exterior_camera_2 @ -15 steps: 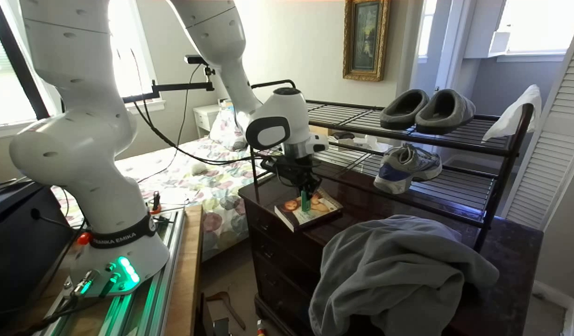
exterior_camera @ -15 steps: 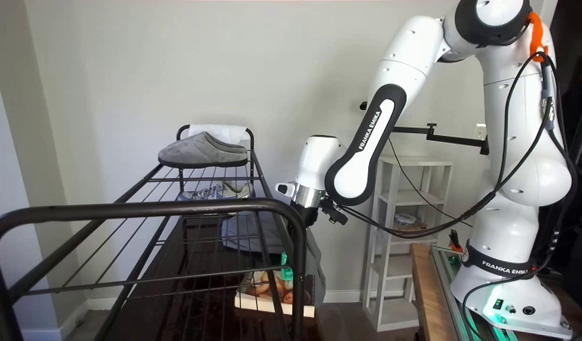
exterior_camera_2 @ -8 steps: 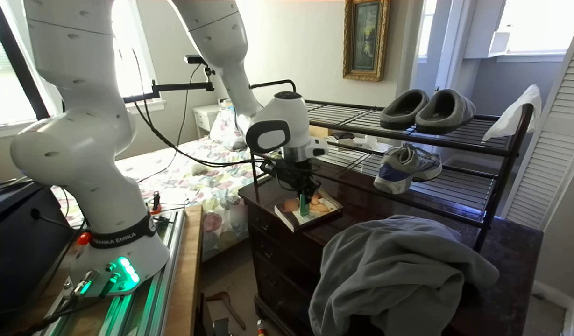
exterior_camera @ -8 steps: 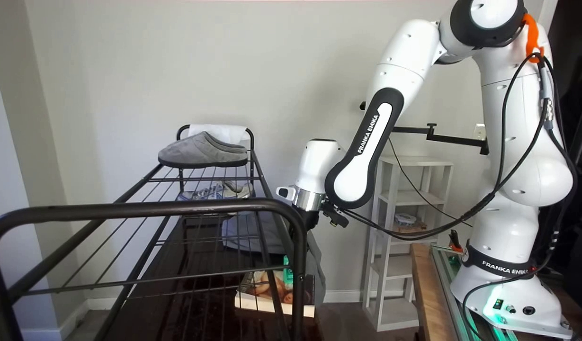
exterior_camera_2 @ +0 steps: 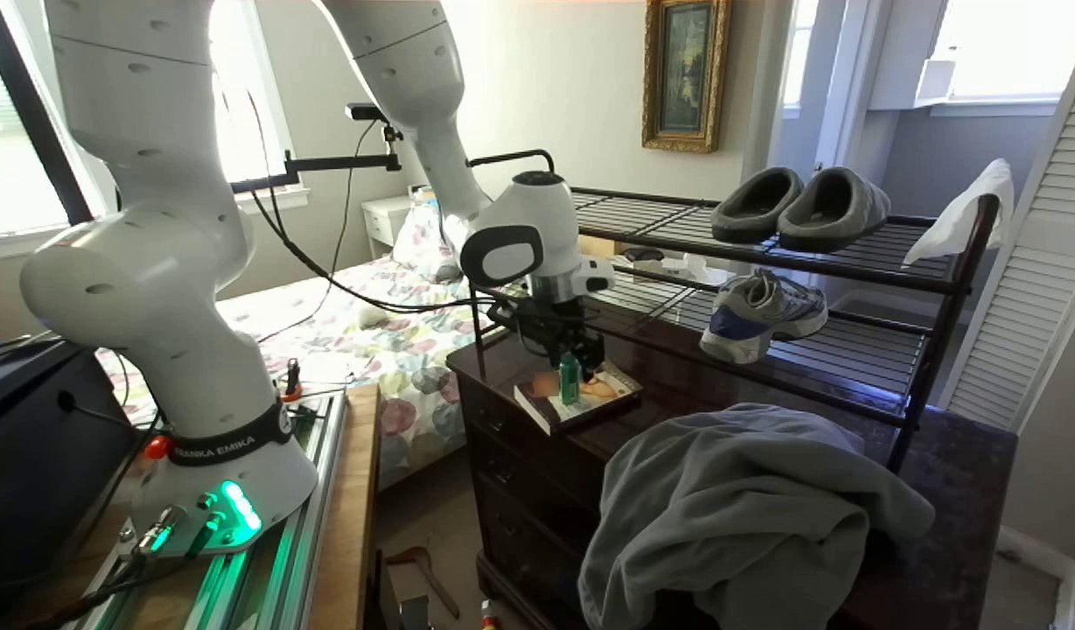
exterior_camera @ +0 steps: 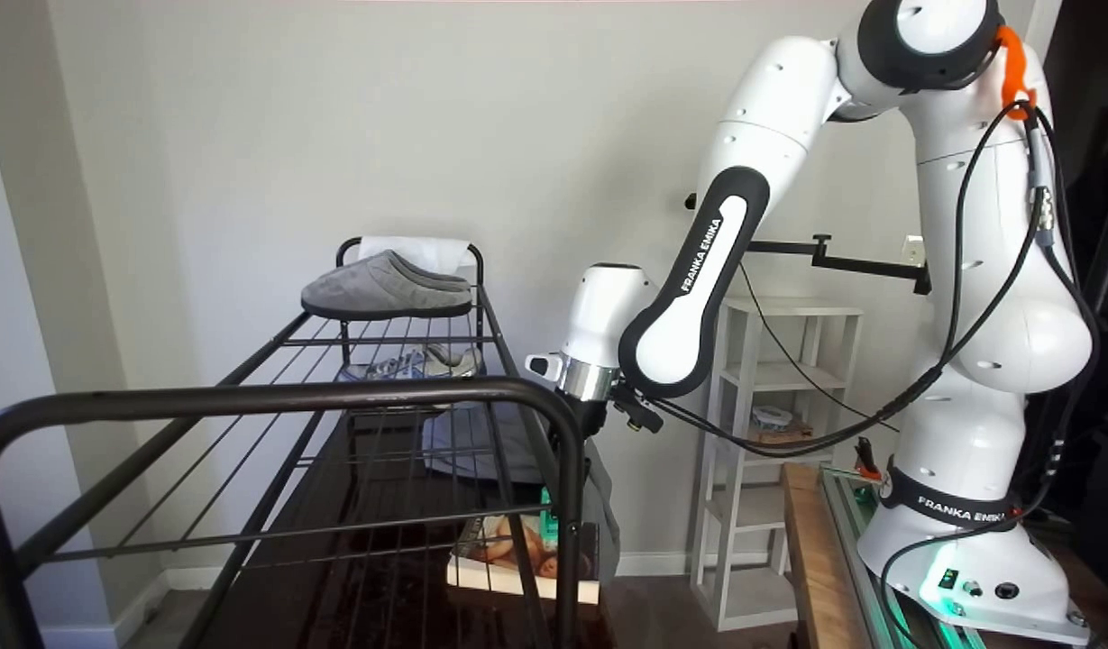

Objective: Put the blue bottle on the book and put the grey cloth on the top rack

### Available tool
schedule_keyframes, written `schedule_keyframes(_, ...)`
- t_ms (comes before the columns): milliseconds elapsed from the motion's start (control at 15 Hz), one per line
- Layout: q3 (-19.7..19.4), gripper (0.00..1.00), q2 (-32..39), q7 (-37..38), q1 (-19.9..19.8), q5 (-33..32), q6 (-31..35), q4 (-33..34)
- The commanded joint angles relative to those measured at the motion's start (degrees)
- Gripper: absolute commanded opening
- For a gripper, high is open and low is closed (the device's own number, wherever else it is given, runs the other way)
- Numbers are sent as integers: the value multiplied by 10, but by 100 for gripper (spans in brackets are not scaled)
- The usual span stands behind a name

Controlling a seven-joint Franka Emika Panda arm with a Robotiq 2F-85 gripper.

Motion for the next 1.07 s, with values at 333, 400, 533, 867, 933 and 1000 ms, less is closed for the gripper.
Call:
schedule_keyframes(333, -2, 100, -40, -19, -27, 18, -10, -10)
schedule_keyframes(400, 1, 100, -38, -22, -36, 23, -11, -8)
schedule_keyframes(533, 4, 100, -38, -24, -47, 27, -14, -7)
schedule_keyframes(867, 27, 100, -13, -37, -72, 42, -6, 6)
schedule_keyframes(933, 43, 100, 1, -46, -82, 56, -15, 17)
schedule_keyframes(1000, 66, 100, 19, -62, -96, 73, -16, 27)
